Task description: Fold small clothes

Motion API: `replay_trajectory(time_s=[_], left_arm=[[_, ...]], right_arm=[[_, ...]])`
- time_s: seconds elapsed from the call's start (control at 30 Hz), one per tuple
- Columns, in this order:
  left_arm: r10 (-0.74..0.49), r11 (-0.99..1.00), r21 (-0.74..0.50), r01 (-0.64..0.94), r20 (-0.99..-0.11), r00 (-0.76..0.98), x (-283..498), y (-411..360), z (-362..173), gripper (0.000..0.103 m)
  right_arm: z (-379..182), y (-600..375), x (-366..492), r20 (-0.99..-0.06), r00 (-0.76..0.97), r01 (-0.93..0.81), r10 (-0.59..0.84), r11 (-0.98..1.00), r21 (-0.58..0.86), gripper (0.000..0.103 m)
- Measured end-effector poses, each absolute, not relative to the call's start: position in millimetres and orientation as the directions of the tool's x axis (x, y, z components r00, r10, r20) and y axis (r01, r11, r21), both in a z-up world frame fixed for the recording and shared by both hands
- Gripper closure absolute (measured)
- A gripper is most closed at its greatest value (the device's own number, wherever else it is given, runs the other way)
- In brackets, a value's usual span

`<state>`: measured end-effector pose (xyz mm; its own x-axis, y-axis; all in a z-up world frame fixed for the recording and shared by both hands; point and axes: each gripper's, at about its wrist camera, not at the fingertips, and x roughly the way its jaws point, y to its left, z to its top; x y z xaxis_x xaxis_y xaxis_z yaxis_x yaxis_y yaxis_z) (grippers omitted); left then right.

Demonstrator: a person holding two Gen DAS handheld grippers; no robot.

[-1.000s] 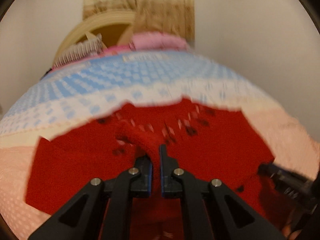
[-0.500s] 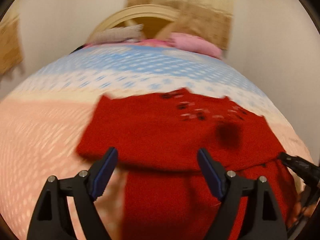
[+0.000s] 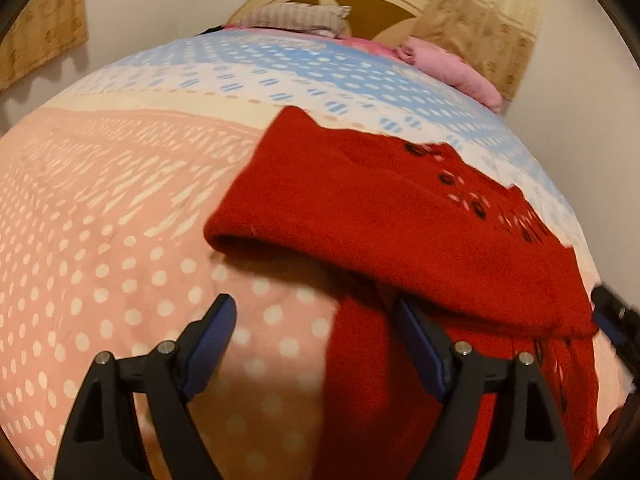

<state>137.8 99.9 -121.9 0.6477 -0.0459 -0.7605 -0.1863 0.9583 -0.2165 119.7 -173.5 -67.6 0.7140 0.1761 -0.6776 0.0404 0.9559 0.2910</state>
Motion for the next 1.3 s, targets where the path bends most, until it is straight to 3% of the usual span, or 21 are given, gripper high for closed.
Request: replay_trajectory(time_s=[0.27, 0.37, 0.4, 0.43, 0.57, 0.8, 0.9, 1.03, 1.3], left_arm=[[-0.002, 0.944, -0.214, -0.252, -0.766, 0.643, 149.8, 106.7, -129.4, 0.015], [-0.018, 0.933, -0.247, -0.262, -0.758, 0.652, 147.1, 113.5, -130.3, 0.012], [-0.018, 0.929, -0.253, -0.27, -0.76, 0.65, 146.6, 115.4, -131.2, 0.01], [-0.021, 0.925, -0.26, -0.278, -0.764, 0.645, 146.4, 117.9, -132.8, 0.009], [-0.023, 0.921, -0.266, -0.283, -0.766, 0.643, 146.1, 119.2, -133.5, 0.007], [-0.015, 0.914, -0.27, -0.303, -0.77, 0.638, 147.1, 122.8, -135.5, 0.005], [-0.015, 0.908, -0.279, -0.313, -0.768, 0.64, 146.5, 125.7, -136.3, 0.005], [-0.013, 0.9, -0.288, -0.326, -0.767, 0.642, 146.5, 128.3, -137.8, 0.005], [-0.003, 0.903, -0.276, -0.329, -0.771, 0.637, 149.4, 127.7, -139.0, 0.005]], right_arm=[[-98.9, -172.8, 158.6, -0.733, 0.658, 0.063, 0.171, 0.958, 0.28, 0.035], [-110.1, -151.5, 175.0, -0.757, 0.627, 0.008, 0.185, 0.97, 0.244, 0.059], [-109.9, -142.0, 177.2, -0.762, 0.63, -0.012, 0.151, 0.983, 0.185, 0.081], [-109.6, -134.8, 179.6, -0.767, 0.628, -0.033, 0.129, 0.99, 0.14, 0.092], [-91.0, -120.2, 187.4, -0.768, 0.631, -0.084, 0.11, 0.994, 0.073, 0.093], [22.6, -129.5, 184.0, -0.57, 0.819, -0.085, 0.073, 0.996, 0.005, 0.093], [45.2, -142.1, 184.0, -0.524, 0.851, -0.064, 0.033, 0.997, -0.042, 0.093], [38.5, -168.8, 184.8, -0.524, 0.849, 0.0, -0.063, 0.993, -0.118, 0.093], [-55.7, -239.8, 203.9, -0.681, 0.723, 0.097, -0.114, 0.993, -0.063, 0.093]])
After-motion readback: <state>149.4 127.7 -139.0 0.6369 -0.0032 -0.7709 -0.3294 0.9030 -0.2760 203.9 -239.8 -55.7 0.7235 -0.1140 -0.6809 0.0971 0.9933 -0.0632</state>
